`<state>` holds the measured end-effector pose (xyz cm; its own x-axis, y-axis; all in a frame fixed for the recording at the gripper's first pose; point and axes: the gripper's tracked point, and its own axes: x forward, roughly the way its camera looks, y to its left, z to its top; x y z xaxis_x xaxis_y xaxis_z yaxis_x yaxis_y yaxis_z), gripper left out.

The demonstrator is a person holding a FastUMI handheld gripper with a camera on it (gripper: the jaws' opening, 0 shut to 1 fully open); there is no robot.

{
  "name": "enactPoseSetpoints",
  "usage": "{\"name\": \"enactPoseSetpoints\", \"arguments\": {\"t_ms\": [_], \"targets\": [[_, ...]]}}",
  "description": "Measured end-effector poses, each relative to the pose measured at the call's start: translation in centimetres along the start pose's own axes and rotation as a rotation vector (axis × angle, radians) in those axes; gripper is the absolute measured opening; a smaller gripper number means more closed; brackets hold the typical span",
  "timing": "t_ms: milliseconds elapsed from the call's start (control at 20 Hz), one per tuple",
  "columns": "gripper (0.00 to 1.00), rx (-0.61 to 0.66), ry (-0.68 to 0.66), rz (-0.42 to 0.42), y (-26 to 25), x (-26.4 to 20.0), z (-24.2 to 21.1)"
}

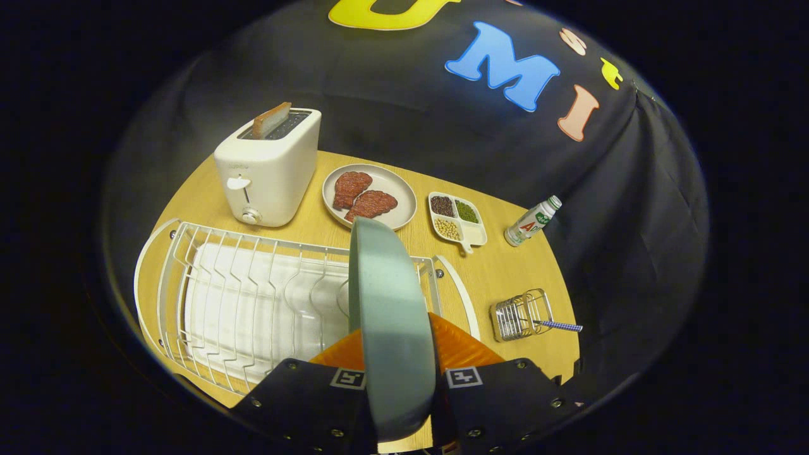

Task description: Take the plate from the dish rack, then take the spoon from the basket and place it into the plate.

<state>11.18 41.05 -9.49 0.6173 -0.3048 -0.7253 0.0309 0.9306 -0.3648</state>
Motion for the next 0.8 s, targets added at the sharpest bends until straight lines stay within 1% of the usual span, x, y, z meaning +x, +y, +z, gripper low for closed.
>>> {"name": "enactPoseSetpoints", "arguments": {"t_ms": [200,400,600,800], "targets": [[0.30,-0.031,-0.037,-0.038,-0.3,-1.9,0.2],[0.30,-0.014,-0.066,-0.050,-1.6,-4.9,-0.5],[0.30,0.013,-0.079,-0.023,-2.7,-8.6,-2.8],[0.30,-0.008,-0.104,0.041,-2.9,-11.8,-6.2]]}}
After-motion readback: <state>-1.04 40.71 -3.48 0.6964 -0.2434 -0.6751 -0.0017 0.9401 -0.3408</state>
